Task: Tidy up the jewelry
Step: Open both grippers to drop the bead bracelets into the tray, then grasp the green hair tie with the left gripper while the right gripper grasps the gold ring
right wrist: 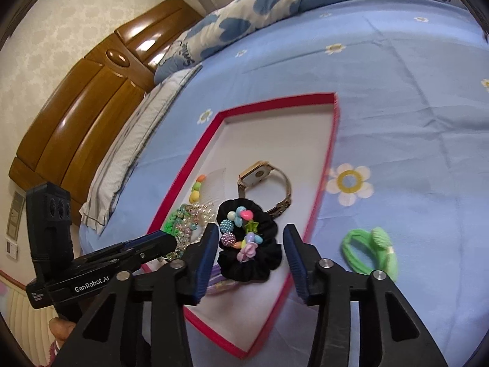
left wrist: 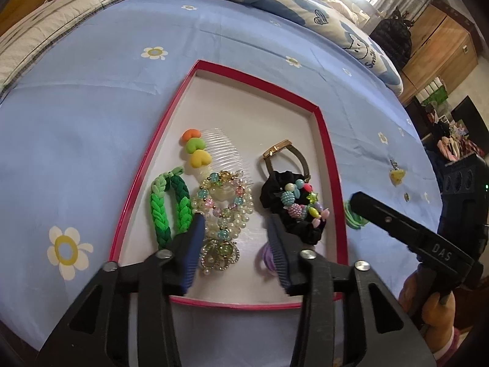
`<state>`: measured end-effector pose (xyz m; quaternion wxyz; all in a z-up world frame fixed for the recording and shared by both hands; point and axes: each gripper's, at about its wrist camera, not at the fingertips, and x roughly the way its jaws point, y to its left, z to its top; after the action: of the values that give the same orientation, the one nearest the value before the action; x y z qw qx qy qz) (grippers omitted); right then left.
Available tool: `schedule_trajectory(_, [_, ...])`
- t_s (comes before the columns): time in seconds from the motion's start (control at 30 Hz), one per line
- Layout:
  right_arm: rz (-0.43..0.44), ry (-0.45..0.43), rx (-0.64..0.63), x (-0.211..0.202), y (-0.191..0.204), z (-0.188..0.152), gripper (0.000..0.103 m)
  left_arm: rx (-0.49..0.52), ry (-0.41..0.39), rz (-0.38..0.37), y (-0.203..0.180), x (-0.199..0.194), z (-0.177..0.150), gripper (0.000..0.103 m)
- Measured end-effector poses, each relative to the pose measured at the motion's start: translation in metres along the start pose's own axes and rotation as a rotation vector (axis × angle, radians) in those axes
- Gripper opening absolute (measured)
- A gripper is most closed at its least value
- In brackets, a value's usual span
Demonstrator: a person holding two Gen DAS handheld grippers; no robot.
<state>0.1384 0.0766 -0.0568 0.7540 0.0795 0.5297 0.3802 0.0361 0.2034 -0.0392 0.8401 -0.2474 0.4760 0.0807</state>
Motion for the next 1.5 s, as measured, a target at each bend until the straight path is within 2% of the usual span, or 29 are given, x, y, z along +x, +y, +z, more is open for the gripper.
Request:
schedule_trajectory(0.13, [-0.014,-0.04,0.026,-0.023,-0.013,-0.002,0.056,-0.006,-0.008,-0.019,-0.007,-0.006,0.0,0.054])
schedule_trajectory(0.2, [-0.028,-0.06,0.042,-0.035,-0.023,-0.005,0.06,0.001,-0.01,-0.027,-0.014,-0.007,0.0,0.056])
schedule_trajectory(0.6, [-0.144,-0.154,0.175,-0.101,-0.089,-0.032,0.062,0.115,0.026,-0.087,-0.081,0.002,-0.008,0.057])
schedule_trajectory(1.03, [-0.236,-0.226,0.262,-0.147,-0.144,-0.048,0.062,0.244,0.086,-0.122,-0.15,0.025,-0.014,0.057])
schedule_trajectory(1.2, [-0.279,-0.238,0.281,-0.158,-0.165,-0.051,0.062,0.283,0.114,-0.12,-0.17,0.04,-0.02,0.057])
schedule_trajectory(1.5, [-0.374,-0.248,0.253,-0.165,-0.197,-0.038,0.062,0.311,0.158,-0.058,-0.188,0.073,-0.021,0.057])
